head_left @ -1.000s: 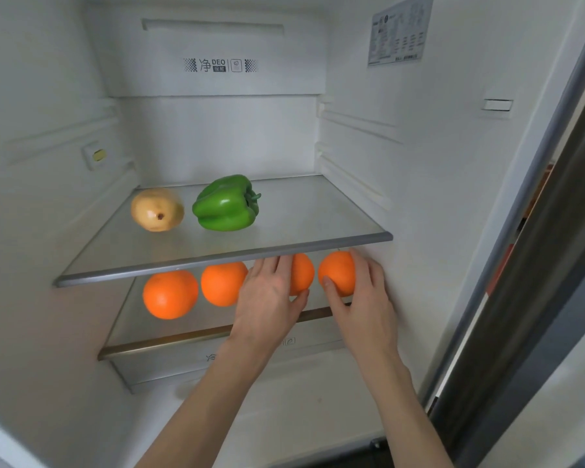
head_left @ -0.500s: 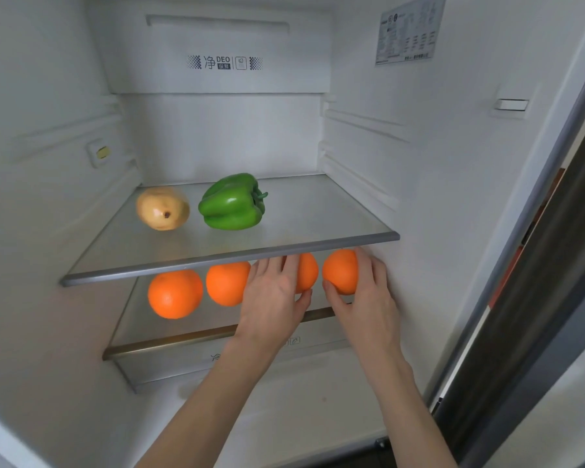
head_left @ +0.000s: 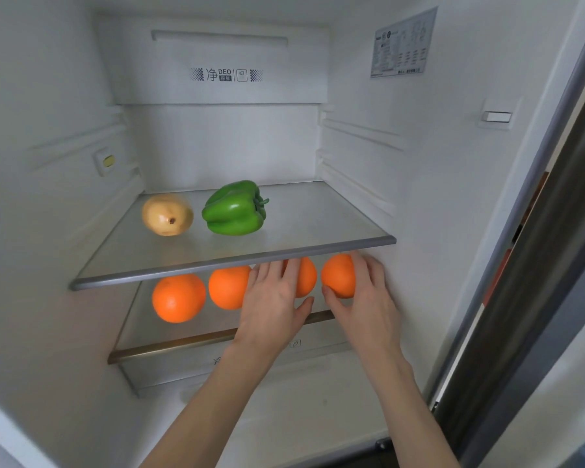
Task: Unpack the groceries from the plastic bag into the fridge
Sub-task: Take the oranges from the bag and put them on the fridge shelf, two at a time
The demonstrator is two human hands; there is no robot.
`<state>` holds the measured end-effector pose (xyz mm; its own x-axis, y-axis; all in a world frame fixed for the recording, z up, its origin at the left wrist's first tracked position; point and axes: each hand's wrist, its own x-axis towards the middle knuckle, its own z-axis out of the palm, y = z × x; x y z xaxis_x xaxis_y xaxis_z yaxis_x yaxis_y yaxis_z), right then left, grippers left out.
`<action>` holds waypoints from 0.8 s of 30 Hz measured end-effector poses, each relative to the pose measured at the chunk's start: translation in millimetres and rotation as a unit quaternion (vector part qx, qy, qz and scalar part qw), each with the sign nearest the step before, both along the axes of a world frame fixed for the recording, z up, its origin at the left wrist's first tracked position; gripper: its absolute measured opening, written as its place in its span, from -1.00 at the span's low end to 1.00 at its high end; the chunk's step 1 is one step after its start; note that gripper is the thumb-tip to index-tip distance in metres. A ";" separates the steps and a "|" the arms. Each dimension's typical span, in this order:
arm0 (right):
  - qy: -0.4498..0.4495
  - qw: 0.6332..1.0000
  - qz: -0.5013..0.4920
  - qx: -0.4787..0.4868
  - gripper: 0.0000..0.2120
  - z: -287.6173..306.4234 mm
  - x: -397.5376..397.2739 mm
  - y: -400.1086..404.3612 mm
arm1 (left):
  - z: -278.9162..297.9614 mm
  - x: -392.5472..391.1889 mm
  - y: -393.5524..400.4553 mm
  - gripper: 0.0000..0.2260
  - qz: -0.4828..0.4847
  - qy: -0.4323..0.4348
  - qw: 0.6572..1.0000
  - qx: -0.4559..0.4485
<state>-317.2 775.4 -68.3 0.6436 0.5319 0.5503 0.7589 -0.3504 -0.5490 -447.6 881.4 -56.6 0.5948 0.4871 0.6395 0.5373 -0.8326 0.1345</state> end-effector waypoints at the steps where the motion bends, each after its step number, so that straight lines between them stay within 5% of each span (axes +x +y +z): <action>1: 0.001 1.000 0.002 -0.002 -0.24 -0.3 0.0 -0.4 | 0.2 -0.3 -0.8 -0.29 -0.001 0.001 1.000 0.003; 16: -0.016 1.000 0.023 0.011 -0.28 4.2 -34.5 -45.5 | -2.1 -38.8 -38.0 -0.42 -0.045 -0.062 0.997 -0.002; 24: -0.068 0.996 0.046 -0.026 -0.36 1.9 -65.3 -84.5 | -16.6 -85.0 -80.3 -0.45 0.007 -0.057 0.998 -0.018</action>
